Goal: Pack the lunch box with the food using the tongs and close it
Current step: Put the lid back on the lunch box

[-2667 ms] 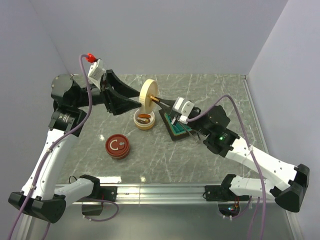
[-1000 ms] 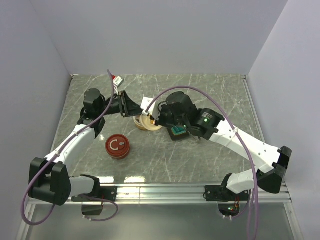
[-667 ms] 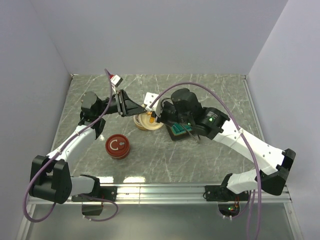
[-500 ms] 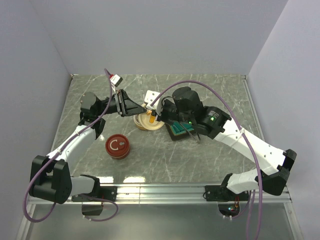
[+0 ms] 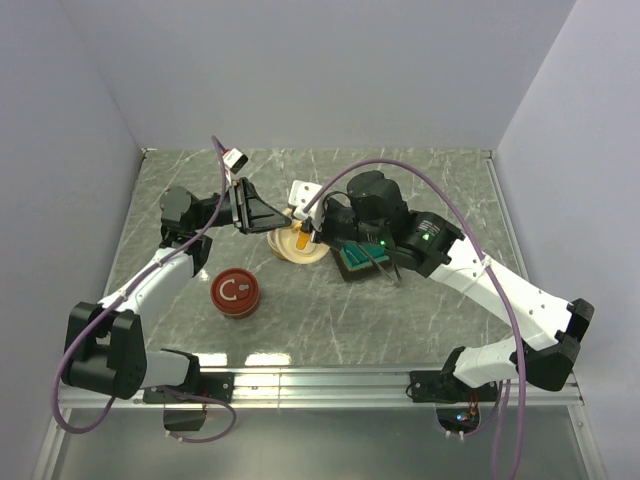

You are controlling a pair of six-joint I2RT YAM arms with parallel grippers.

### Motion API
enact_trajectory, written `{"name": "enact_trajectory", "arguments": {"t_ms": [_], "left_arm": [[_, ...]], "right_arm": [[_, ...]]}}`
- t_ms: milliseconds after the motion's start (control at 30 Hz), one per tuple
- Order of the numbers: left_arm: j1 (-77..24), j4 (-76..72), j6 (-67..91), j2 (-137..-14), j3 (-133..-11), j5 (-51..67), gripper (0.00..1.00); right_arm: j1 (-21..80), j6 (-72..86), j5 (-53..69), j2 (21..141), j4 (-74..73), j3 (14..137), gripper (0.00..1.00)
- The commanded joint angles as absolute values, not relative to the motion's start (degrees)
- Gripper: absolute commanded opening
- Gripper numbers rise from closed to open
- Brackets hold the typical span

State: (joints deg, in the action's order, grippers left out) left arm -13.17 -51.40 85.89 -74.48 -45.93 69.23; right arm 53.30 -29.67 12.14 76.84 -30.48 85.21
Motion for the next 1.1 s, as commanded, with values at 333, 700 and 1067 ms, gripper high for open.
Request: {"name": "enact_trajectory", "arguments": {"t_ms": [333, 700, 1067], "left_arm": [[-12.74, -61.96, 92.37, -74.88, -46.85, 69.7, 0.0], [-11.96, -65.65, 95.54, -74.79, -45.79, 69.08, 0.0], [-11.43, -67.41, 96.94, -75.15, -45.44, 68.73, 0.0]], "right_arm": [[52.91, -28.48, 13.19, 75.23, -28.04, 85.17, 0.27], [52.47, -28.21, 13.97, 75.59, -26.98, 84.9, 0.26], [51.59, -28.13, 16.7, 75.41, -27.95, 84.72, 0.19]]}}
